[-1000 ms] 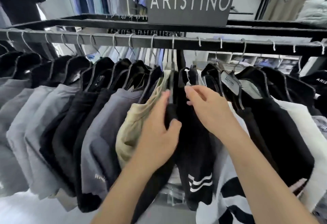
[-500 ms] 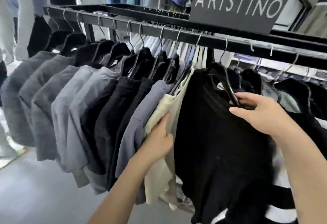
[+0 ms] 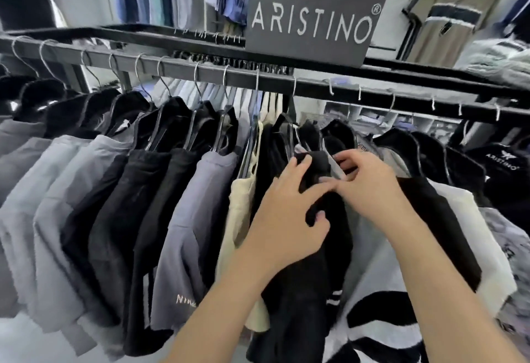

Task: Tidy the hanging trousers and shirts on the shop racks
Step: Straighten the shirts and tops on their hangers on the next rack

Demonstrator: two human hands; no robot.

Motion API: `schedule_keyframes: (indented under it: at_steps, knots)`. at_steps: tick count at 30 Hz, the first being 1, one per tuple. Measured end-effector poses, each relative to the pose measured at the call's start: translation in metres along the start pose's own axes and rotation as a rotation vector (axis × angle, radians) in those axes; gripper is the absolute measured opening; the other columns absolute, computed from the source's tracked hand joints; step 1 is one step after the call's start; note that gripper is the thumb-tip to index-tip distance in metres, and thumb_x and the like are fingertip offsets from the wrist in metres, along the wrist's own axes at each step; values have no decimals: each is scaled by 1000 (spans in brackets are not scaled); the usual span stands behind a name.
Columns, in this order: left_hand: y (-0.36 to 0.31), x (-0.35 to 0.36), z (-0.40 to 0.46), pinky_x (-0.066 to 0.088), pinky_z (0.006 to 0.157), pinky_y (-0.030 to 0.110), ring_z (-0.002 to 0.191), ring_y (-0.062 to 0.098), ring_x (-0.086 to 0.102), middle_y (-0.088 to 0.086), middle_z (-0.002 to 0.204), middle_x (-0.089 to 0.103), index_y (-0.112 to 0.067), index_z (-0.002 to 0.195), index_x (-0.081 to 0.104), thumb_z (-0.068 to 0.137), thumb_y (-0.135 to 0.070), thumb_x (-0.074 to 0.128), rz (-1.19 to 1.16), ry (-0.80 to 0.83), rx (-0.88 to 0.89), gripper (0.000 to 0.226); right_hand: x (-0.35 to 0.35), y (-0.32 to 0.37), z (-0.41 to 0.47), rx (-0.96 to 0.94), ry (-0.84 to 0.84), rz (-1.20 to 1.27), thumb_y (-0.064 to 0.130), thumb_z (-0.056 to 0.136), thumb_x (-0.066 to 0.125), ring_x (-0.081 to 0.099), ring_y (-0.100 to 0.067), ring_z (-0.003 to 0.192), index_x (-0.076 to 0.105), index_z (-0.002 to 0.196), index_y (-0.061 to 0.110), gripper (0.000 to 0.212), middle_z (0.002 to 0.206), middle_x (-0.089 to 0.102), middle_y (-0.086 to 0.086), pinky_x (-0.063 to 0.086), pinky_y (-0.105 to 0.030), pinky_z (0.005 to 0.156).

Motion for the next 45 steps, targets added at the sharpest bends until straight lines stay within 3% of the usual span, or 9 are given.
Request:
schedule_keyframes:
  at_steps: [5,11,17,21,25,30,37,41,45]
  knots:
    - [32,-38,0,-3,102,-4,141,-9,1,-16,154,24,-31,123,59,76,7,48,39,62,-171,61,0,-2,0,-59,112,-149,28,87,68,52,-11,99,48,139,27,55,114,61,6,38,-22,84]
    - [44,-63,3,39,107,37,141,-12,8,-24,146,34,-34,116,60,73,15,48,18,95,-229,66,-11,-2,0,-6,164,-134,19,91,59,52,-9,87,45,143,28,54,111,63,9,40,-19,81]
    - [23,-46,14,11,121,41,145,12,21,-12,145,39,-31,126,55,75,2,53,443,73,-145,61,-6,8,-1,-16,395,128,19,96,48,67,-2,86,48,139,36,46,105,71,16,55,-29,83]
    - [-4,-2,21,21,114,43,116,19,60,-3,112,67,-21,106,67,75,-32,67,430,-29,-91,32,3,6,-3,-30,475,293,15,100,42,63,12,86,50,136,36,42,108,70,19,49,-10,66]
    - [-1,10,18,9,115,46,122,19,55,3,122,64,-14,133,50,66,-17,80,667,11,-150,74,-11,-19,1,23,465,400,18,100,45,59,-8,115,36,147,37,52,138,50,15,54,-30,90]
    - [15,-29,32,21,116,45,132,32,40,-2,118,65,-37,139,34,83,-10,67,479,104,-449,71,-42,-45,11,274,547,901,2,99,51,41,-15,138,29,151,11,57,154,35,-6,46,-27,99]
    - [32,-33,38,29,113,51,143,36,24,0,134,58,-42,140,27,81,-20,70,497,153,-631,76,-55,-65,17,231,659,890,11,99,54,49,-18,131,24,154,14,62,156,34,-3,39,-34,112]
    - [-7,-9,47,21,114,48,140,37,25,8,113,64,-21,143,33,94,-28,53,767,144,-691,54,-58,-61,14,122,703,716,8,100,47,40,-30,138,23,149,-5,55,156,30,-12,35,-38,113]
    - [-27,11,49,11,118,42,114,32,53,-2,81,59,-11,112,57,88,-11,49,846,-7,-619,25,-56,-60,10,26,690,590,26,99,50,41,-16,138,22,153,17,61,159,28,3,33,-38,114]
Point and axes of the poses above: each hand's wrist, its own z-axis towards the middle knuckle, its own x-axis out of the palm, y = z × x, the point moved 1 cm from there along z, towards the middle knuckle
